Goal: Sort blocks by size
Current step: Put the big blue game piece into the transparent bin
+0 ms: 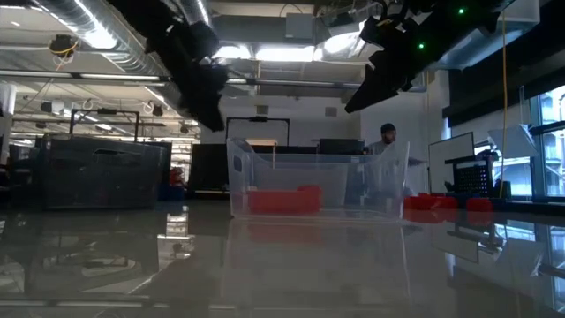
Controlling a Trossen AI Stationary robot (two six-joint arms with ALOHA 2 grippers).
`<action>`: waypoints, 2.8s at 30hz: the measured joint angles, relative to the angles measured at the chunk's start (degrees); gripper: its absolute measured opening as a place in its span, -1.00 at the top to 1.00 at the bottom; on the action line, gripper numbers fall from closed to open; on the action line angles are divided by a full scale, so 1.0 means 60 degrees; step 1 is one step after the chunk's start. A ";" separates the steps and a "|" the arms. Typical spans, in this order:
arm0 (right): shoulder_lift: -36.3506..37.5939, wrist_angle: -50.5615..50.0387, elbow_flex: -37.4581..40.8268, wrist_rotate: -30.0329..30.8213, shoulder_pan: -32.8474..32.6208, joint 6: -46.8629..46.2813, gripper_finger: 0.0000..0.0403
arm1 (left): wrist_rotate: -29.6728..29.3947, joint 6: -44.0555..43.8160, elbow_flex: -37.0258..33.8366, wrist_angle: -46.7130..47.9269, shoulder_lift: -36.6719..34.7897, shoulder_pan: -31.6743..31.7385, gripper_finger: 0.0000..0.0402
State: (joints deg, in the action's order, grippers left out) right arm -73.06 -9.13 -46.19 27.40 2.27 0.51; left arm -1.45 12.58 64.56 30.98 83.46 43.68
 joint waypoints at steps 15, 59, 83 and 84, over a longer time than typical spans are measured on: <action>0.0000 0.0018 0.0001 0.0073 0.0002 0.0033 -0.30 | -0.0022 -0.1369 -0.1918 -0.0670 -0.0109 0.1230 0.02; 0.0000 0.0036 0.0001 0.0073 0.0002 0.0182 -0.30 | -0.1459 -0.3318 -0.2420 -0.2027 0.1783 0.0621 0.02; 0.0000 0.0040 0.0000 0.0069 0.0000 0.0182 -0.30 | -0.1492 -0.3041 -0.2458 -0.1246 -0.0109 -0.1403 0.02; 0.0000 0.0045 0.0003 0.0069 0.0002 0.0182 -0.30 | -0.1544 -0.3223 -0.2459 -0.1265 -0.0206 -0.1374 0.02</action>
State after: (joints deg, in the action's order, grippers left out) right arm -73.06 -8.86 -46.18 27.81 2.28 1.61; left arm -10.72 -6.76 49.80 23.39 82.22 35.44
